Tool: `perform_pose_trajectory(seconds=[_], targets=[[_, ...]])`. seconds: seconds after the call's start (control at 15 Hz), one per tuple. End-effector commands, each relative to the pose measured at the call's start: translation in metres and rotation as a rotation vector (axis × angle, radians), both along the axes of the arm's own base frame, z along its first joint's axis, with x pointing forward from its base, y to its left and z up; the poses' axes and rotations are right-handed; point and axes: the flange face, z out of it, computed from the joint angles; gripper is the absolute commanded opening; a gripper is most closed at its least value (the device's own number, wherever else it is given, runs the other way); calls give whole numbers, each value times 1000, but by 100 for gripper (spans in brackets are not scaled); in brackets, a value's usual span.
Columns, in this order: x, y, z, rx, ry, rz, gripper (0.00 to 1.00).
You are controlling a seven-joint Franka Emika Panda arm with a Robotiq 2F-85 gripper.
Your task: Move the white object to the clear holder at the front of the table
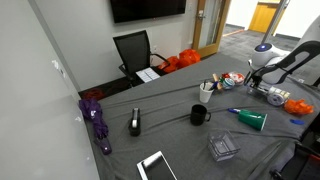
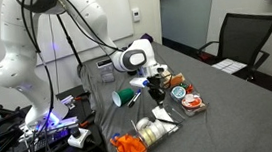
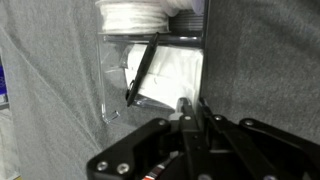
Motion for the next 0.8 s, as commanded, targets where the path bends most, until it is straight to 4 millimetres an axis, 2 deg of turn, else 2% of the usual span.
perform_pose_trajectory(seconds=[0.0, 0.47, 0.73], targets=[[-6, -2, 19, -5, -5, 34, 2], [-12, 2, 69, 25, -81, 55, 2], [-17, 5, 89, 44, -108, 66, 2]])
